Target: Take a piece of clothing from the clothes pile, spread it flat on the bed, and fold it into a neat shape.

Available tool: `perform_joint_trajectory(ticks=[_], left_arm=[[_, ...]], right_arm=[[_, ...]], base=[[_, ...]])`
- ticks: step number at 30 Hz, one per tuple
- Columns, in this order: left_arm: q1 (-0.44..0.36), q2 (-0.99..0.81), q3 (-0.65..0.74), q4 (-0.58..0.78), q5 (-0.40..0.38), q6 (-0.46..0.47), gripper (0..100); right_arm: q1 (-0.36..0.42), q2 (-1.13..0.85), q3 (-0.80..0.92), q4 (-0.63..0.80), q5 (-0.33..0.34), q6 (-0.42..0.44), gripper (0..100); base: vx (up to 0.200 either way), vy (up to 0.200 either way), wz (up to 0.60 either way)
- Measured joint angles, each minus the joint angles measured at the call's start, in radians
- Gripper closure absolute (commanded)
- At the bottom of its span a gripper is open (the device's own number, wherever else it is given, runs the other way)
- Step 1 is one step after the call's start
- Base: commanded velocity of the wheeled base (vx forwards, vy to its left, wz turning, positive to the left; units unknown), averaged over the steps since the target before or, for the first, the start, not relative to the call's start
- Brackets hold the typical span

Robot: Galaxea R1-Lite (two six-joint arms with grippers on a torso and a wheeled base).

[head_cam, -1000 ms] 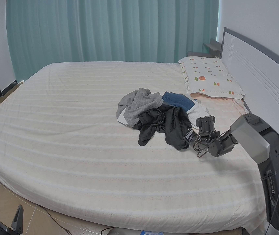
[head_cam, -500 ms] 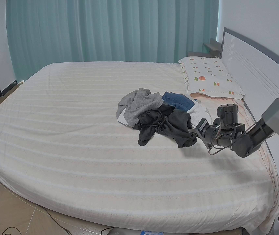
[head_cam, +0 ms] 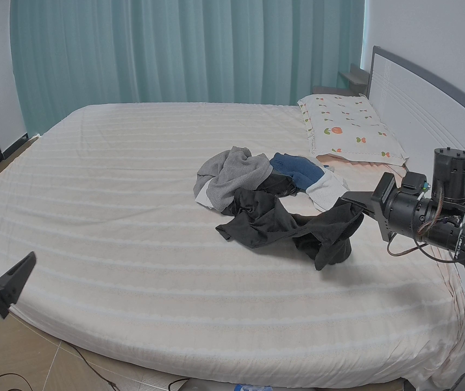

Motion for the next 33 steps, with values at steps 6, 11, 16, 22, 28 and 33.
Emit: perform_joint_trajectory(ticks=[6, 11, 16, 22, 28, 33], left_arm=[[-0.118, 0.299, -0.016, -0.193, 0.002, 0.002, 0], [-0.222, 0.559, -0.064, -0.329, 0.036, -0.016, 0], [-0.324, 0.777, -0.157, -0.387, 0.075, -0.044, 0], [-0.428, 1.016, -0.276, -0.493, 0.143, -0.069, 0], [-0.472, 1.197, -0.351, -0.608, 0.182, -0.104, 0], [-0.48, 1.287, -0.393, -0.618, 0.187, -0.191, 0]], right_arm=[[0.033, -0.081, 0.008, 0.041, -0.022, -0.002, 100], [0.073, -0.134, -0.008, 0.083, -0.034, -0.003, 100], [0.106, -0.168, -0.011, 0.105, -0.047, -0.003, 100], [0.139, -0.199, 0.01, 0.115, -0.071, -0.006, 100], [0.171, -0.222, 0.013, 0.12, -0.083, -0.01, 100], [0.217, -0.243, -0.007, 0.123, -0.09, -0.027, 100]], base=[[0.0, 0.0, 0.0], [0.0, 0.0, 0.0], [0.0, 0.0, 0.0], [0.0, 0.0, 0.0], [0.0, 0.0, 0.0], [0.0, 0.0, 0.0]])
